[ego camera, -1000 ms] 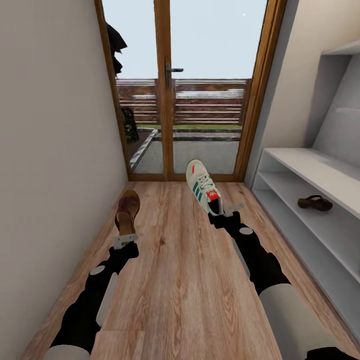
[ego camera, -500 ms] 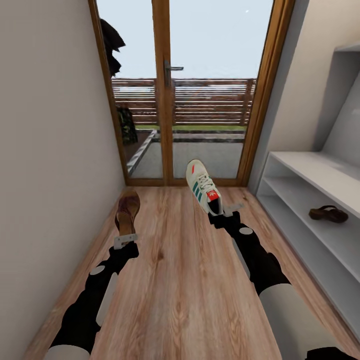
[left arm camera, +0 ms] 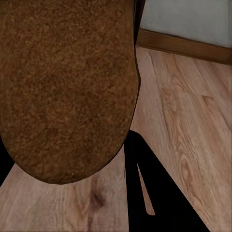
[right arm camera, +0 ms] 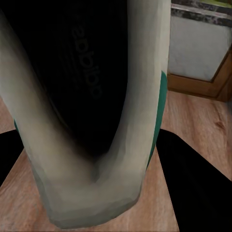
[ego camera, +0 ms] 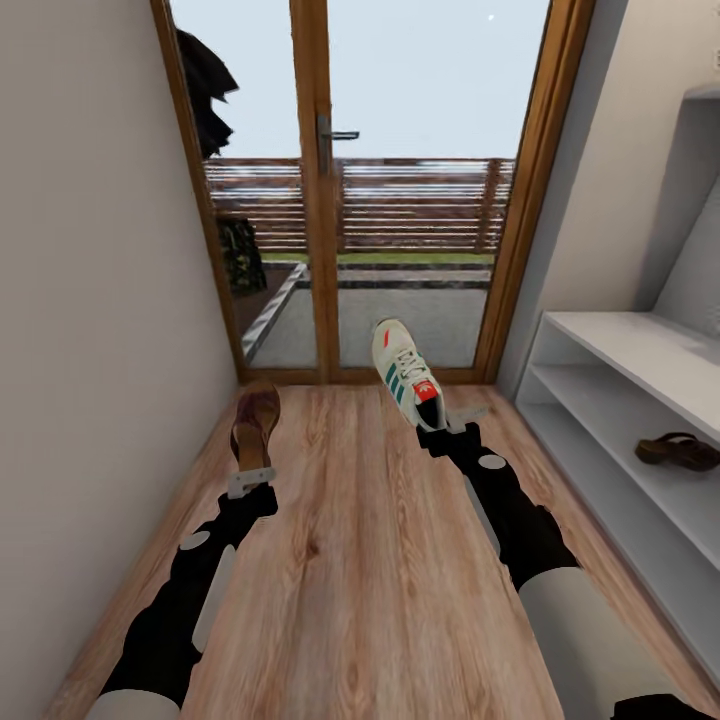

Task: Pick up the two gym shoes and the two sandals from the corridor floor and place them onto the hallstand (shoe rack) in the corridor, making sure they are on the rack and not on the floor. Arrange them so the two gym shoes are next to each other and the two sandals are next to each other.

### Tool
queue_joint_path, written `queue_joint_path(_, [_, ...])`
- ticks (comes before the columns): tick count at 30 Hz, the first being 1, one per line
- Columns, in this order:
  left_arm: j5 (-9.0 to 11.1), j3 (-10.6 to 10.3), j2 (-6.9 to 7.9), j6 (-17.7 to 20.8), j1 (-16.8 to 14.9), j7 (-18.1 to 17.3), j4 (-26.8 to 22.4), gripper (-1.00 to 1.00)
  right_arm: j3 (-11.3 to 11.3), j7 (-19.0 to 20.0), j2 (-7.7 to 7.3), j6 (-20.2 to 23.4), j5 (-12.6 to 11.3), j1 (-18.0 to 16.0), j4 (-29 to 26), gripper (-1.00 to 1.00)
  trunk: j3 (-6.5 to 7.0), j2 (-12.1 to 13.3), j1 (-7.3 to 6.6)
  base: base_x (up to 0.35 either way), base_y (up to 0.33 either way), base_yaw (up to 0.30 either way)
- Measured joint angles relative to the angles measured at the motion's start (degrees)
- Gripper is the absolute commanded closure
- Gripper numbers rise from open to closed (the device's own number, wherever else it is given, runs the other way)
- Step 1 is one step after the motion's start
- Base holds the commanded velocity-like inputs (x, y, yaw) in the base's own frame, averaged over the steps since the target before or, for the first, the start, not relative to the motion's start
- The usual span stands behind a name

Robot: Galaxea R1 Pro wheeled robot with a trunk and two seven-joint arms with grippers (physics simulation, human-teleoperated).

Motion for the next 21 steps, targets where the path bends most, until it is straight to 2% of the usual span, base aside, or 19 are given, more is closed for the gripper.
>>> queue_joint_path(5, [0.0, 0.0, -0.01, 0.0, 0.0, 0.0, 0.0, 1.0, 0.0, 0.0, 0.03, 0.0, 0.0, 0.0, 0.0, 1.0, 0.25, 0.0, 0.0, 0.344, 0.0, -0.097])
queue_joint_path(15, [0.0, 0.0, -0.01, 0.0, 0.0, 0.0, 0.0, 1.0, 0.0, 0.0, 0.03, 0.0, 0.0, 0.0, 0.0, 1.0, 0.62, 0.0, 0.0, 0.343, 0.001, -0.005])
queue_joint_path(21, [0.0, 0.0, -0.01, 0.0, 0.0, 0.0, 0.0, 1.0, 0.0, 0.0, 0.04, 0.0, 0.0, 0.0, 0.0, 1.0, 1.05, 0.0, 0.0, 0.342, 0.086, 0.0])
